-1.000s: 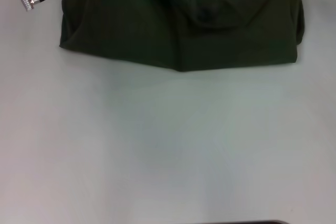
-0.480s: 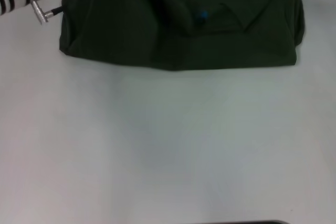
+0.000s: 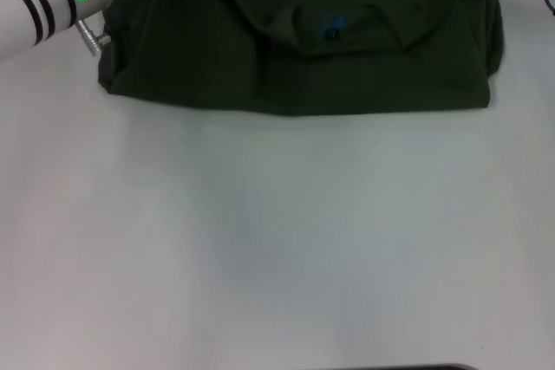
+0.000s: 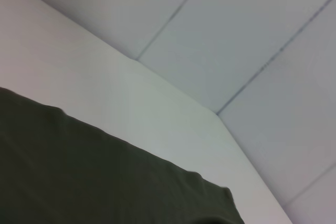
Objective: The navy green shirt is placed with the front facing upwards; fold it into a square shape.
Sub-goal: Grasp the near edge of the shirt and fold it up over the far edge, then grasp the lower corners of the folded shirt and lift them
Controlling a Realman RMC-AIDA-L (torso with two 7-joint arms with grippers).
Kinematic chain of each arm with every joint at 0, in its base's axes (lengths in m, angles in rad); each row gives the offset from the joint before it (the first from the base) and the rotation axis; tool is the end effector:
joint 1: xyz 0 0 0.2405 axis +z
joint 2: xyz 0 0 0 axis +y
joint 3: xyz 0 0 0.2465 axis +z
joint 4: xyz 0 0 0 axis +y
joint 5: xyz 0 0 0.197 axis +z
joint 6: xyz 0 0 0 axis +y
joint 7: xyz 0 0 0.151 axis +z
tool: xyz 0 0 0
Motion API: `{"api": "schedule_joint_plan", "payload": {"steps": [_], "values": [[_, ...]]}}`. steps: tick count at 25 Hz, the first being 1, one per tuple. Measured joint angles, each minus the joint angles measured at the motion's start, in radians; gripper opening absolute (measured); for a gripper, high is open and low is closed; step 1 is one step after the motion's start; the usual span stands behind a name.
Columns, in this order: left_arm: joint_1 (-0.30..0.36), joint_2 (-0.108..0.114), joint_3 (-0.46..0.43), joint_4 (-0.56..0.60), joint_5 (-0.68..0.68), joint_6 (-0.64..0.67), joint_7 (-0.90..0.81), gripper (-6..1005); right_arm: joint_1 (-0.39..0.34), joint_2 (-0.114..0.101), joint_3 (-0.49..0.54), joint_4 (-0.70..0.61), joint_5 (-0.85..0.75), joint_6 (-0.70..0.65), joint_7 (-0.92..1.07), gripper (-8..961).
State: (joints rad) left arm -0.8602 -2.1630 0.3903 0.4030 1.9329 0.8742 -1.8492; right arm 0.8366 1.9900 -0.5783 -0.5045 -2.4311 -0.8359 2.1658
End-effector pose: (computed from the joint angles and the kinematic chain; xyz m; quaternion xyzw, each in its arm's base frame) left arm -0.2012 0.4326 -0.0317 -0.7270 -0.5277 -0.3487 0.2672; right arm 0.2671 0.4442 0.0341 -0.7824 0.4977 0.1108 0.3575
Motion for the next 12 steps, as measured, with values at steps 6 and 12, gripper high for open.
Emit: {"api": "schedule_joint_plan", "payload": {"steps": [6,12], "values": [[0.028,0.000,-0.006,-0.006,-0.145,-0.012,0.070,206,-0.001,0.005,-0.003,-0.028,0.012,0.054,-0.003,259],[0.053,-0.001,0.001,-0.016,-0.273,0.023,0.128,446,-0.027,0.006,-0.002,-0.075,0.087,0.065,-0.042,420]]}}
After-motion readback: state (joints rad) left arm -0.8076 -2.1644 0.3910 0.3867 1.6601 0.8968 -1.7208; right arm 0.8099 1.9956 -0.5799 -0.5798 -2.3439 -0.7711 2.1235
